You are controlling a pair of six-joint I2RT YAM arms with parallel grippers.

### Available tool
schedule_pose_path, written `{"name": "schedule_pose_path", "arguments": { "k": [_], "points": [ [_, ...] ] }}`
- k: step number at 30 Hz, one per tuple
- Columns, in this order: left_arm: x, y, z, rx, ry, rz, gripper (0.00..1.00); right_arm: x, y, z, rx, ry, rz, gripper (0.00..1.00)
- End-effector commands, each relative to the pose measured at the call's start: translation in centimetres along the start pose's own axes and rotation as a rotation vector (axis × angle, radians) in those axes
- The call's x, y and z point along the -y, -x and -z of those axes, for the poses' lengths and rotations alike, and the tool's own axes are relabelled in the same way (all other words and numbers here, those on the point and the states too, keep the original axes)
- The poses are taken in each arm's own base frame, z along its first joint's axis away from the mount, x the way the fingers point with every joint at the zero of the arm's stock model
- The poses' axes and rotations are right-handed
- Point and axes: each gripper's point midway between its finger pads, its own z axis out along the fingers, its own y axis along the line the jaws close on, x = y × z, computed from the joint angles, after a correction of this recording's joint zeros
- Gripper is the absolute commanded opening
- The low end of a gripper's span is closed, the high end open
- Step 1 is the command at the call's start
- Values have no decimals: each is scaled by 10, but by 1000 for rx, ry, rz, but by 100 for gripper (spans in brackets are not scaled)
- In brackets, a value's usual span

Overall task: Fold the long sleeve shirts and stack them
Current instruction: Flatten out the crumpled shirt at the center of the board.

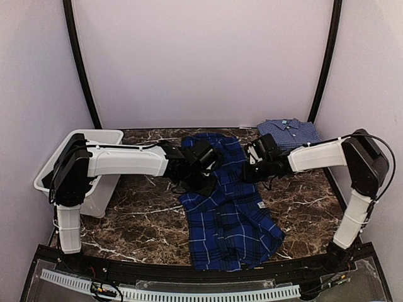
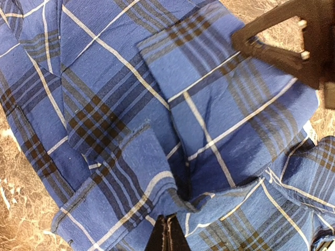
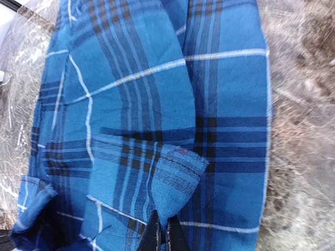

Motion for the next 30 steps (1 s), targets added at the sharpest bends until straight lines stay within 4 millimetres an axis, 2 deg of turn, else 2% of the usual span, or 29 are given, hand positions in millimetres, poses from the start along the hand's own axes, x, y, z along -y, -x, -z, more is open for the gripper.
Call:
{"name": "schedule_pose_path", "arguments": {
  "k": [1,8,13,17,21,26,28,30],
  "points": [
    [-13,0,4,-6,38,23,0,-7,39,32,111,-27,10,0],
    [-29,4,16,4,72,48,0,-7,74,56,188,-94,44,0],
    [-49,13,35,34,109,71,0,6,122,88,278,-166,49,0],
    [-76,25,54,64,149,103,0,22,169,126,389,-190,27,0],
    [-107,40,83,107,206,129,0,42,209,159,478,-227,2,0],
    [-151,64,119,170,280,175,0,75,246,195,552,-283,-27,0],
    [-168,78,137,209,307,190,0,88,258,208,580,-308,-40,0],
    [-195,90,160,244,347,215,0,99,267,219,600,-323,-53,0]
  ]
}}
